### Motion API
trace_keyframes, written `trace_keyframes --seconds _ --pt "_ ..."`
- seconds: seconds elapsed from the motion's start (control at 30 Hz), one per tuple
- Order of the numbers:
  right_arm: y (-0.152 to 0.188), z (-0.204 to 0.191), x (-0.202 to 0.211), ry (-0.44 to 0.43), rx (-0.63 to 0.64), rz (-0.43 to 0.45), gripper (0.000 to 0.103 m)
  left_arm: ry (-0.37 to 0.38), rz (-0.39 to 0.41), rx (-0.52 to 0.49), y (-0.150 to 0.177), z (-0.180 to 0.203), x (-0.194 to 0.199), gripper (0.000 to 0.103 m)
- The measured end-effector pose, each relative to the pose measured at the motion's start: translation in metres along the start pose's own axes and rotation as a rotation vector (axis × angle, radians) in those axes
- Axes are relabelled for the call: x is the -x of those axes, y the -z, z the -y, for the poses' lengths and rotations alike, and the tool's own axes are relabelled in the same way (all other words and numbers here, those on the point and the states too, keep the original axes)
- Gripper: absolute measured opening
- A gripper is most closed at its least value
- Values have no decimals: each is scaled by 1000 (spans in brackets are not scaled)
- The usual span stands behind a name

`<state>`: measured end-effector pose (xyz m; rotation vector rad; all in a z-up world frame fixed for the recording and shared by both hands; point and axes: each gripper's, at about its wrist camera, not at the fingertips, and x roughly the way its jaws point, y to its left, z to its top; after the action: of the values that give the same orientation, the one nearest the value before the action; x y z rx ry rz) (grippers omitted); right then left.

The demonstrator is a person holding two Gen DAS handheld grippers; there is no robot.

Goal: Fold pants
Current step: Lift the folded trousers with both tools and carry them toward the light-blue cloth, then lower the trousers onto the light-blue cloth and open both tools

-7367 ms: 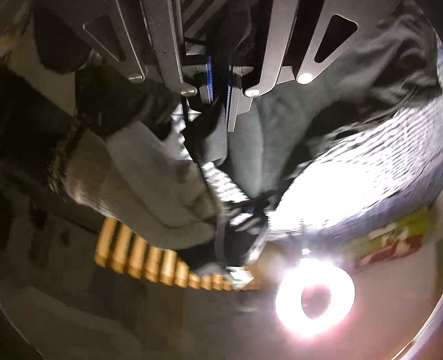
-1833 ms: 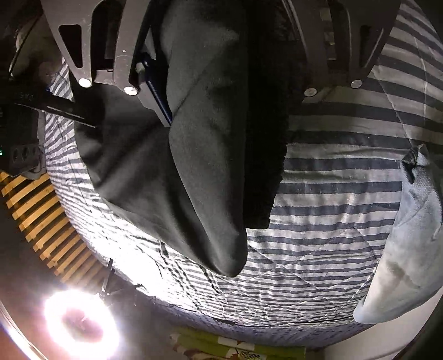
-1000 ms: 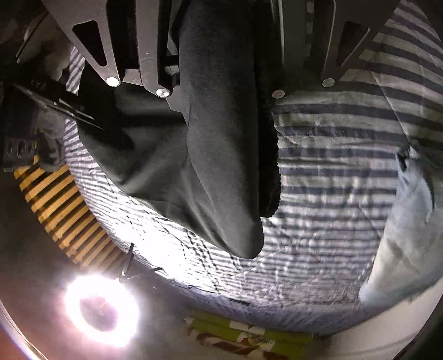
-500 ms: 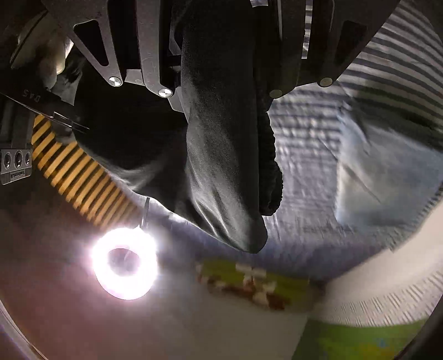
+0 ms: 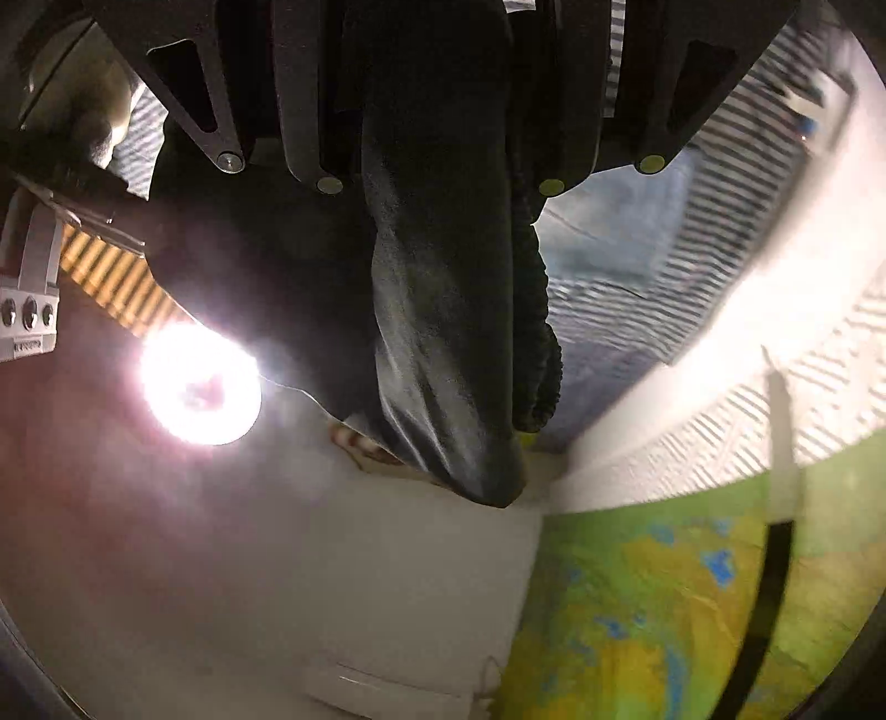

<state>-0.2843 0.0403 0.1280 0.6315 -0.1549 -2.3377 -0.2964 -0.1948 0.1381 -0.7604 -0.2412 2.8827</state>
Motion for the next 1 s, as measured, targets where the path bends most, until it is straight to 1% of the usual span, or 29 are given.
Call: trace_keyframes --seconds 0.1,0.17,0.23,0.33,0.37,0.4,0.43,0.5,0.57,0.6,0.63,0.7,0.73,0.77,0.8,0.83,0.87,0.9,0.93,1.0 --pt "-14 -11 -38 -25 -13 -4 10 -64 8 -13 -19 -28 -8 33" --pt "-22 -13 -65 -34 -23 -13 10 -83 -5 0 -29 -49 -21 33" --pt "-28 -9 -96 -42 -40 -22 10 -91 -20 16 -36 -68 -40 33" --pt "-26 -4 -143 -40 -51 -44 10 -118 -58 19 -39 -98 -80 33" --pt "-22 -3 -155 -40 -56 -54 10 -132 -74 15 -37 -107 -100 33" --pt "-16 1 -177 -39 -67 -74 10 -143 -91 12 -34 -118 -117 33" --pt "-11 4 -185 -37 -73 -84 10 -148 -104 12 -26 -126 -127 33" --pt "3 11 -218 -29 -90 -117 10 -158 -137 15 -16 -143 -151 33" --pt "17 21 -242 -28 -123 -153 10 -163 -173 31 -8 -165 -182 33" --pt "27 29 -260 -29 -150 -177 10 -159 -192 43 -1 -175 -196 33" --pt "28 34 -271 -22 -160 -186 10 -153 -210 53 8 -184 -211 33" --pt "45 45 -299 19 -157 -225 11 -158 -287 70 31 -202 -251 39" --pt "55 52 -313 49 -161 -274 15 -185 -341 65 42 -208 -270 48" --pt "63 59 -324 69 -180 -326 19 -243 -389 44 53 -213 -286 60" --pt "74 71 -332 81 -225 -380 24 -276 -400 52 59 -218 -294 64" --pt "81 81 -331 68 -273 -391 27 -258 -392 87 61 -223 -294 66" --pt "85 89 -325 46 -307 -381 29 -235 -362 142 59 -230 -287 70" --pt "87 96 -317 36 -323 -362 35 -233 -342 168 59 -231 -278 73" --pt "87 101 -309 44 -325 -347 39 -245 -316 180 58 -229 -268 75" --pt "85 111 -291 20 -346 -310 40 -289 -258 169 48 -235 -251 75"
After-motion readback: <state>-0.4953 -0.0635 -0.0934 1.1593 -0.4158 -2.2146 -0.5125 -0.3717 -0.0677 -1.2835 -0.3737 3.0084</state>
